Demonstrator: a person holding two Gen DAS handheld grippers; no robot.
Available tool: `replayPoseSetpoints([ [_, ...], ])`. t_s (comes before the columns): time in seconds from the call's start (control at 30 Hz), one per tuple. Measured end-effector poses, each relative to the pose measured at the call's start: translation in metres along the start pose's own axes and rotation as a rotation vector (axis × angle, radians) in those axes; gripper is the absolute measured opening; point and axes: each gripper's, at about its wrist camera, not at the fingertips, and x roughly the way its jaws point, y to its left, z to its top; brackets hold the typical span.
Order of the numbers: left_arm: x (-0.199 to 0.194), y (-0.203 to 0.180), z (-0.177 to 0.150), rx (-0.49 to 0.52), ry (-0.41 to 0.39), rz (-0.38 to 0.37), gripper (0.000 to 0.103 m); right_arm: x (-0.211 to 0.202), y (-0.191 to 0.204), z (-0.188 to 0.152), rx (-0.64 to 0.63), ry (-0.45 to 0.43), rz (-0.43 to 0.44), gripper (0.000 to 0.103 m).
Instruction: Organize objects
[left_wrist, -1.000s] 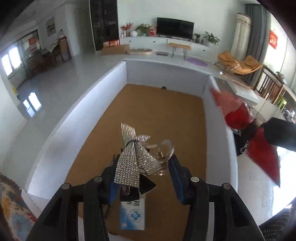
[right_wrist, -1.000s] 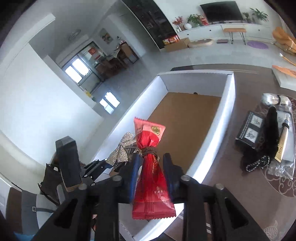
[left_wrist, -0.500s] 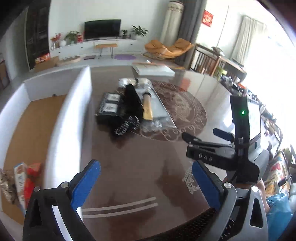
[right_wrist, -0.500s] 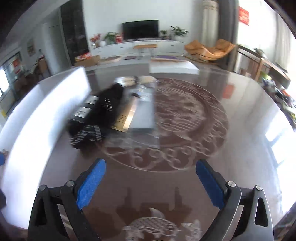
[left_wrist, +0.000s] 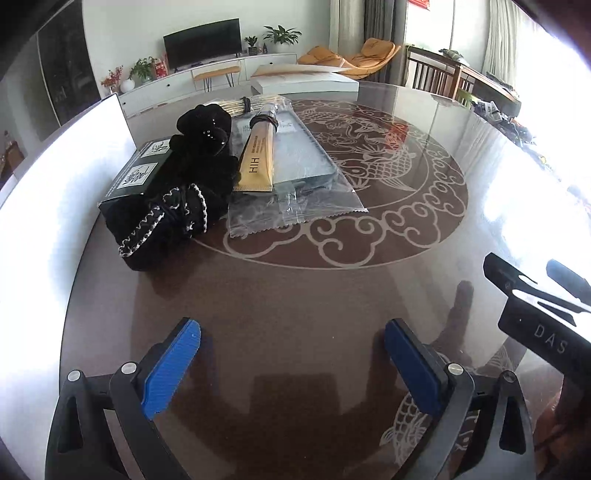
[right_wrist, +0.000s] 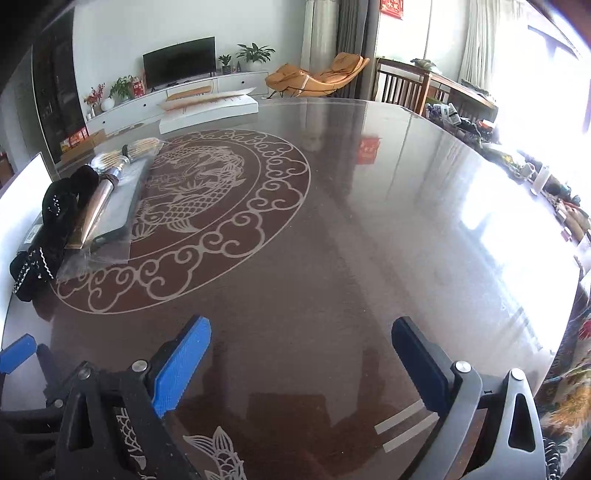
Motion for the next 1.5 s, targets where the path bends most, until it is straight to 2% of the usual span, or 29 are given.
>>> replayPoseSetpoints([
  [0.17, 0.017, -0.002, 0.019, -0.023, -0.029, 0.007, 0.103, 0.006, -0.005, -0.003, 0.029, 0.027, -0.017, 0.099],
  [0.33, 0.028, 0.000, 0.036, -0.046, -0.031, 0.017, 0.103, 0.014, -0.011, -0.004, 0.070, 0.063, 0.011, 0.099],
  [0.57, 0.028, 0.000, 0.036, -0.046, -0.031, 0.018, 0.103, 0.015, -0.010, -0.004, 0.065, 0.070, 0.019, 0.103],
  [1.5, 0.028, 0.000, 0.036, -0.045, -0.031, 0.017, 0.103, 0.015, -0.006, -0.006, 0.056, 0.070, 0.029, 0.103],
])
